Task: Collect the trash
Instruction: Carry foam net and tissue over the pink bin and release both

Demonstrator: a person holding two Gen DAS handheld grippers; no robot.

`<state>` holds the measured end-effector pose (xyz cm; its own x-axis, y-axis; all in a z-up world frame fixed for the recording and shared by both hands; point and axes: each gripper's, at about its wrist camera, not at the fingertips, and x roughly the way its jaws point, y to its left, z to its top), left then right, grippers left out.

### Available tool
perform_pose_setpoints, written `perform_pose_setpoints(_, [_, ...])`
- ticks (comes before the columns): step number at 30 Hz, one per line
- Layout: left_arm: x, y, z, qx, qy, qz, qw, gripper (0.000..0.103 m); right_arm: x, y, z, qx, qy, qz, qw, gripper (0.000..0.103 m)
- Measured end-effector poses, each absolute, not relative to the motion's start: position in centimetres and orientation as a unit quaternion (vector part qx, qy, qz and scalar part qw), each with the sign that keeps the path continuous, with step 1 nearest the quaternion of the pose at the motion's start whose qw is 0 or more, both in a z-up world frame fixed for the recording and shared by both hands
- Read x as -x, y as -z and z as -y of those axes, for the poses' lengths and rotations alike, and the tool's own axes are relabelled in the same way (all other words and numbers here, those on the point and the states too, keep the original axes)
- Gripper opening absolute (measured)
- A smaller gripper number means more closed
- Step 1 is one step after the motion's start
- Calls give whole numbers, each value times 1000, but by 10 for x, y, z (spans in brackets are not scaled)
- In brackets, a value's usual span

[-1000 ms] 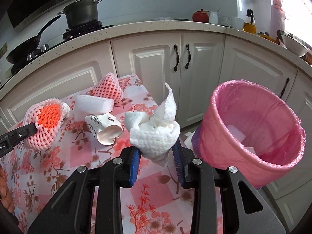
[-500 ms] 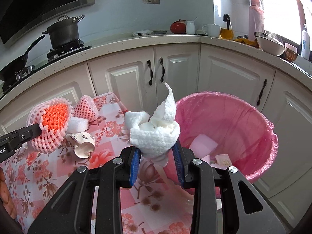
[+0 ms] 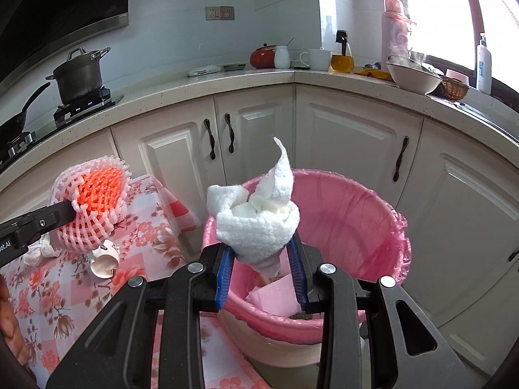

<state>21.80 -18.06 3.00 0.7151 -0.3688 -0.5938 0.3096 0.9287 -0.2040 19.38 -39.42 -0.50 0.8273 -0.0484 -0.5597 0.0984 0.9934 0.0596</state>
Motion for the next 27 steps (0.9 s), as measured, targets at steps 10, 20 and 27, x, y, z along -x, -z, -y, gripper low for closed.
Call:
perform_pose_setpoints(10, [-231, -38, 228, 28, 216, -324, 920, 27, -193, 1, 422, -49, 58, -285, 956, 31])
perform_pose_setpoints(20, [-237, -48, 267, 13, 247, -316, 916, 27, -198, -5, 446, -56, 72, -280, 956, 31])
perform_pose_setpoints(27, [-241, -49, 284, 17, 259, -317, 912, 28, -200, -11, 457, -61, 82, -272, 957, 32])
